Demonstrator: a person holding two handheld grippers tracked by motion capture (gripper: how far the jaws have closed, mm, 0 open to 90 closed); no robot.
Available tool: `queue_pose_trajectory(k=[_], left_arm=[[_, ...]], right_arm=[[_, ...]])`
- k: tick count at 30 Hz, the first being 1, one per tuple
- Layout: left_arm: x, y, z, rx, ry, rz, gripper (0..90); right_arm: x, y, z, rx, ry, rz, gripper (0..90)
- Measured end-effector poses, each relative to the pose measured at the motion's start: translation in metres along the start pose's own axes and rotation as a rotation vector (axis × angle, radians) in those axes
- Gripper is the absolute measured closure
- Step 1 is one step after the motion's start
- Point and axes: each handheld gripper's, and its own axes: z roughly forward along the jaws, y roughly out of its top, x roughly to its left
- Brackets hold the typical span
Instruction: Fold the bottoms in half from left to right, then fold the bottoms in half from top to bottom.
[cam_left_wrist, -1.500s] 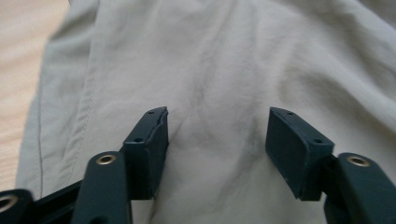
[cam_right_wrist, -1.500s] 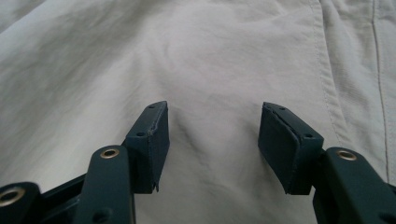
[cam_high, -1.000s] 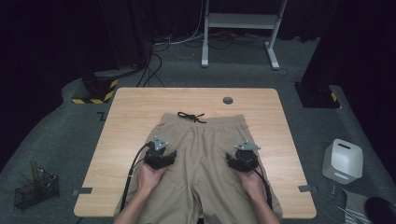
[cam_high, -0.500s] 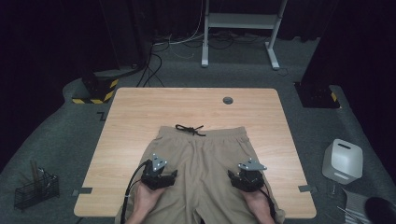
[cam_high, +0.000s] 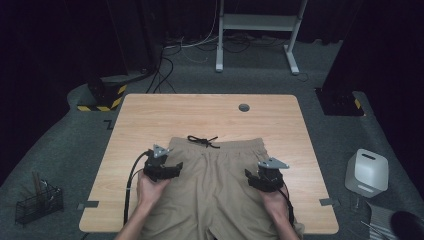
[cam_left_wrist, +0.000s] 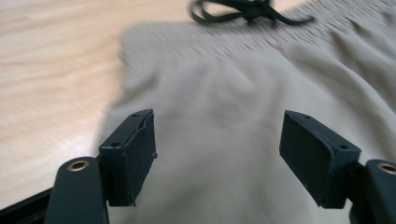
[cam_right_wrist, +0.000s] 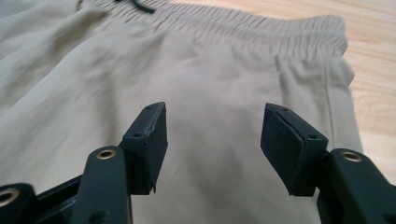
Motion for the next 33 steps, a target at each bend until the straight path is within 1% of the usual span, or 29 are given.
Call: queue_pose_trajectory(k=[1,2,3,4,5,6,7,8,9,11,12,22,23,24,25,27,28,29,30,33], left_arm=[[0.004,0.002,0.003,0.008,0.007,-0.006,27.2],[0.004,0.002,0.003,0.008,0.007,-0.006,27.2],[0.008,0.004,0.007,0.015,0.017,-0.010,27.3],[0.012,0.005,0.011,0.022,0.034,-0.010,27.4],[0.019,0.005,0.019,0.042,0.063,-0.020,28.0],[0.019,0.005,0.019,0.042,0.063,-0.020,28.4],[0.023,0.005,0.024,0.059,0.068,-0.023,28.9],[0.026,0.004,0.028,0.076,0.068,-0.021,28.9],[0.027,0.004,0.032,0.085,0.068,-0.025,30.5],[0.030,0.003,0.038,0.111,0.064,-0.024,30.5],[0.031,0.002,0.042,0.125,0.062,-0.019,30.8],[0.030,0.002,0.045,0.098,0.067,-0.015,36.7],[0.030,0.002,0.045,0.095,0.068,-0.016,41.4],[0.030,0.002,0.045,0.094,0.067,-0.016,41.4],[0.029,0.002,0.044,0.092,0.066,-0.018,46.8],[0.029,0.002,0.044,0.087,0.059,-0.013,54.8],[0.029,0.002,0.044,0.079,0.049,-0.005,54.8],[0.028,0.002,0.044,0.073,0.030,-0.001,64.5],[0.028,0.002,0.044,0.073,0.030,-0.001,68.6],[0.028,0.004,0.044,0.085,0.004,0.016,81.8]], right_arm=[[-0.002,0.001,0.003,0.002,-0.003,0.005,41.3],[-0.002,0.001,0.003,0.002,-0.003,0.005,41.3],[-0.004,-0.001,0.010,0.016,-0.006,0.011,41.6],[-0.004,-0.002,0.012,0.024,-0.001,0.013,41.7],[-0.004,-0.004,0.015,0.034,-0.005,0.002,41.7],[-0.004,-0.005,0.016,0.043,-0.007,-0.003,41.7],[-0.004,-0.008,0.019,0.057,-0.006,-0.011,41.4],[-0.004,-0.008,0.019,0.057,-0.006,-0.011,41.4],[-0.003,-0.009,0.019,0.053,-0.010,-0.022,41.6],[-0.003,-0.009,0.019,0.054,-0.010,-0.022,41.3],[-0.002,-0.009,0.020,0.053,-0.013,-0.029,40.4],[-0.002,-0.009,0.020,0.055,-0.019,-0.026,38.4],[-0.002,-0.009,0.020,0.056,-0.020,-0.026,38.3],[-0.002,-0.009,0.020,0.056,-0.020,-0.026,38.3],[-0.002,-0.009,0.020,0.056,-0.019,-0.026,38.3],[-0.002,-0.009,0.020,0.055,-0.019,-0.026,38.2],[-0.002,-0.009,0.020,0.055,-0.019,-0.026,38.2],[-0.002,-0.009,0.020,0.055,-0.019,-0.026,38.1],[-0.002,-0.009,0.020,0.055,-0.019,-0.026,38.1],[-0.002,-0.009,0.020,0.055,-0.019,-0.027,38.1]])
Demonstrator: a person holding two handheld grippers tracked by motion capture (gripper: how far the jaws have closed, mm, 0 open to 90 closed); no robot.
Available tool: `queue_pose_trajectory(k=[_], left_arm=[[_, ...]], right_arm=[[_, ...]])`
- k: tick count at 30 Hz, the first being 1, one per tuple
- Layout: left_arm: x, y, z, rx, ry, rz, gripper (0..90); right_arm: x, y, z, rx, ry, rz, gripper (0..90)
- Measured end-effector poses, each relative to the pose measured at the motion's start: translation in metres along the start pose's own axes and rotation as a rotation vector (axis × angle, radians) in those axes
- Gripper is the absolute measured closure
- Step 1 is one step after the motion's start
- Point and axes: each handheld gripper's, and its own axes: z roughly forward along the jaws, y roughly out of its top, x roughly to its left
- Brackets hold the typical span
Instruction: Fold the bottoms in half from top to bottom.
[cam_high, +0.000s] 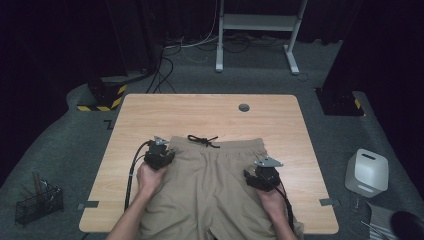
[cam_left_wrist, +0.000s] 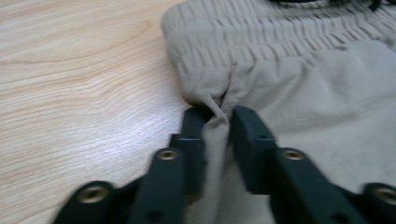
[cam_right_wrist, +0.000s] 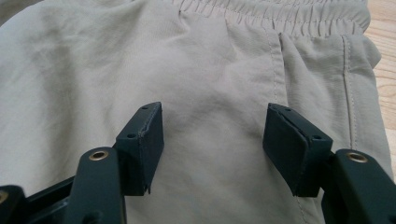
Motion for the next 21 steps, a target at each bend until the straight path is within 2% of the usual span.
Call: queue_pose_trajectory(k=[2,8,10,13,18,21], left_arm=[[0.000,0.002,0.001,0.010,-0.014,0.019,85.6],[0.004,0.003,0.000,0.020,-0.040,0.001,87.5],[0.002,0.003,-0.004,0.016,-0.042,0.005,87.6],[0.003,0.004,-0.009,-0.007,-0.051,-0.011,87.6],[0.003,0.007,-0.015,-0.025,-0.085,-0.023,87.8],[0.003,0.010,-0.019,-0.047,-0.113,-0.044,87.8]], right_arm=[[0.000,0.000,0.000,0.001,0.000,0.001,38.1],[0.000,0.000,0.000,0.000,0.000,-0.001,38.3],[0.000,0.000,0.000,-0.001,0.005,-0.002,39.3],[0.000,0.000,0.000,-0.003,0.009,-0.009,40.4],[0.000,0.000,0.000,-0.002,0.009,-0.009,40.4],[0.000,0.000,0.000,-0.002,0.009,-0.008,40.3]])
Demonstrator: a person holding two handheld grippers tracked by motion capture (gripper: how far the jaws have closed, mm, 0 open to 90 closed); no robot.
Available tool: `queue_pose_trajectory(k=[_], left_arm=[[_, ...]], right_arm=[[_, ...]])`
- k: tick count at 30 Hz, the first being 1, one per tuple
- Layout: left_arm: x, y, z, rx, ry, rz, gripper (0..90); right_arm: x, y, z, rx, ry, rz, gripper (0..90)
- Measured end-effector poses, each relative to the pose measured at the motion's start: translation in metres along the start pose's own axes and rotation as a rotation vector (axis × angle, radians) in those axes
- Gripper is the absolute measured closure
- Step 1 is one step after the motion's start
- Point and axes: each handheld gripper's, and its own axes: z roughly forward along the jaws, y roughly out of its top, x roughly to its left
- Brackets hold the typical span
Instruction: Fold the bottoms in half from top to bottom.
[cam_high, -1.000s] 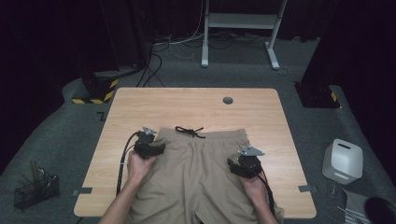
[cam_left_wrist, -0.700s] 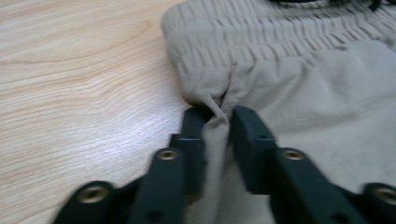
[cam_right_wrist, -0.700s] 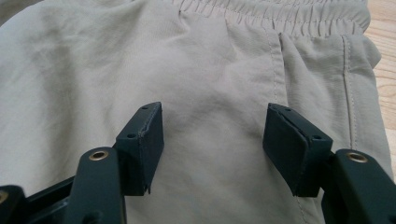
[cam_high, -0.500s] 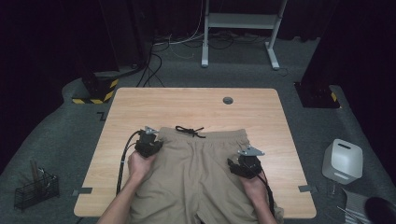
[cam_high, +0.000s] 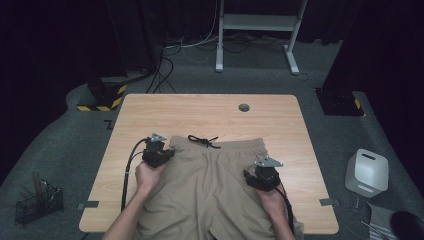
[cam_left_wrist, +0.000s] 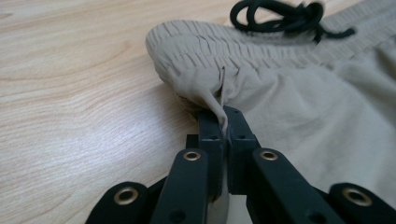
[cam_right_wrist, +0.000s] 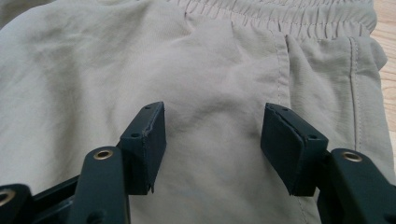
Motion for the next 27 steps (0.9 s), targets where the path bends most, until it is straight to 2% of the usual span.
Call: queue_pose_trajectory(k=[3,16,19,22,27], left_arm=[[0.000,0.005,-0.003,-0.014,-0.024,-0.020,87.9],[-0.010,0.020,-0.019,-0.059,-0.082,-0.013,87.9],[-0.010,0.022,-0.020,-0.071,-0.107,-0.031,87.9],[-0.010,0.022,-0.020,-0.069,-0.109,-0.037,87.9],[-0.013,0.025,-0.020,-0.055,-0.075,-0.010,87.9]], right_arm=[[0.000,0.000,0.000,0.000,0.000,-0.001,40.3],[0.000,0.000,0.000,0.000,-0.001,0.000,40.2],[0.000,0.000,0.000,0.001,-0.002,-0.001,40.1],[0.000,0.000,0.000,0.001,-0.002,-0.001,39.9],[0.000,0.000,0.000,0.000,-0.005,0.000,39.0]])
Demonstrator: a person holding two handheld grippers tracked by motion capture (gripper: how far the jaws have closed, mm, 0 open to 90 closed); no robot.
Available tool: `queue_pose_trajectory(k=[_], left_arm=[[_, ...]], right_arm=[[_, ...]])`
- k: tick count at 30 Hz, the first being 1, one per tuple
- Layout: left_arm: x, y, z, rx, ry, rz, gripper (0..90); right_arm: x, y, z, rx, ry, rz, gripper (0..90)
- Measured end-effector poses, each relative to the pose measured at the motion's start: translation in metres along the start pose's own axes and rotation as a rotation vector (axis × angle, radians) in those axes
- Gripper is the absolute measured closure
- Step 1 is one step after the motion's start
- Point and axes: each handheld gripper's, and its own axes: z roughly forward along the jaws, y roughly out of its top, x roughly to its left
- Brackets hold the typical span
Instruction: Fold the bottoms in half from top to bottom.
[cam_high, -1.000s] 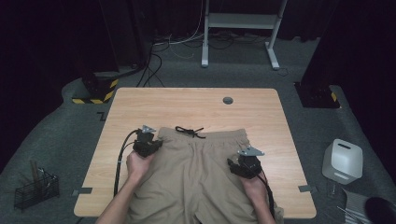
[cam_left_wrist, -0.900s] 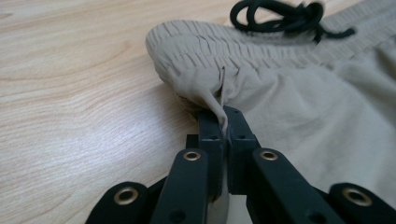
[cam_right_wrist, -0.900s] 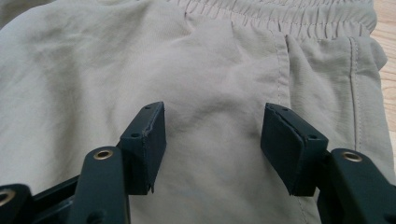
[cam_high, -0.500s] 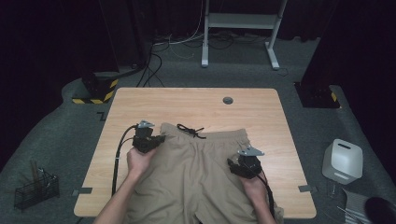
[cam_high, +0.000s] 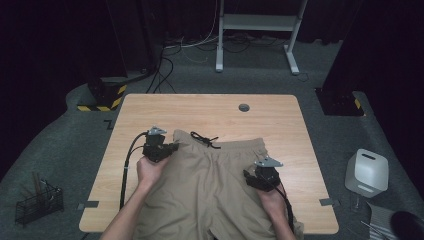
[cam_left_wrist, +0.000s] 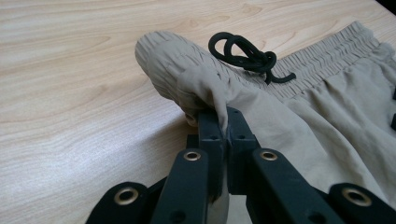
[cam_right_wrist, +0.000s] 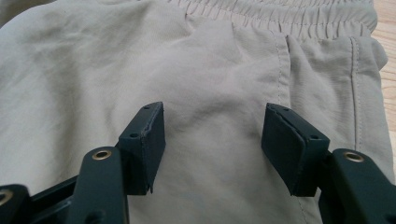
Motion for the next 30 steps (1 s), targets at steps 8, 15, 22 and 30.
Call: queue_pose_trajectory(k=[8,15,22,30], left_arm=[[-0.008,0.006,-0.002,-0.008,-0.014,0.016,87.9],[-0.019,0.015,-0.007,-0.026,-0.033,0.050,87.9],[-0.022,0.025,-0.004,-0.014,-0.017,0.086,87.9],[-0.023,0.029,0.003,-0.011,-0.036,0.068,87.9]], right_arm=[[0.000,0.000,0.000,0.001,-0.003,0.000,37.9],[0.000,0.000,0.000,0.001,-0.002,0.002,37.5],[0.010,0.004,-0.002,0.011,-0.110,-0.051,34.8],[0.019,0.010,-0.004,0.001,0.029,-0.037,38.6]])
